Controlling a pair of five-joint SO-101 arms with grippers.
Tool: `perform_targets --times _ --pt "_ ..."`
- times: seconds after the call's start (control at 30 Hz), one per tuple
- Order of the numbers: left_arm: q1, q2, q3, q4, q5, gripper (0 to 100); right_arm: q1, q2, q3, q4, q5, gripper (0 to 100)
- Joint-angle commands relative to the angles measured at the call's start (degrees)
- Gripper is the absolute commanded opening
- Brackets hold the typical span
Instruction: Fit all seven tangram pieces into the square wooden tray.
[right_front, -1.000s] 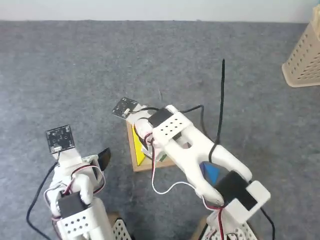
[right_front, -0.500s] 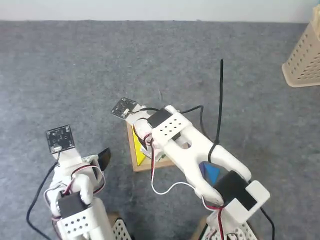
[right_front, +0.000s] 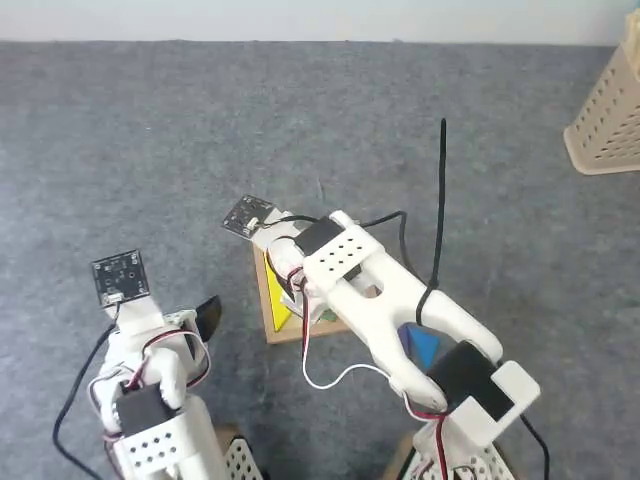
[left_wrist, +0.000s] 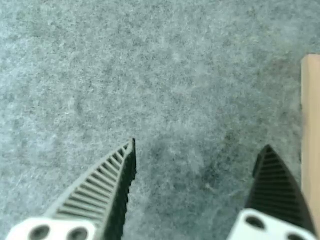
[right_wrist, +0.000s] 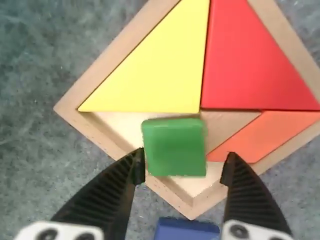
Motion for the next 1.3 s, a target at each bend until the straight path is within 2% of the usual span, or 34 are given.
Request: perform_targets --times 0.0,0.13,0.37,0.47,0.63,1.27 --pt "-0.26 -0.79 -0.75 0.35 -0.09 35 -0.22 -1.36 -2.81 -0.31 -0.62 24.7" --pt "-0.26 -0.79 -0.75 0.35 -0.09 35 0.92 -1.45 -2.99 0.57 -0.53 23.5" --pt "-0.26 -0.79 -0.75 0.35 -0.09 35 8.31 -2.42 -2.64 -0.57 -0.97 0.2" --pt "-0.26 -0.79 -0.75 0.35 -0.09 35 10.86 -2.15 -1.32 -4.09 -4.04 0.7" --pt "-0.26 -0.79 -0.75 0.35 -0.09 35 10.95 -1.89 1.93 -7.87 -4.13 0.6" --pt "-0.26 -0.79 -0.75 0.35 -0.09 35 10.07 -2.59 5.98 -7.34 -4.66 0.6"
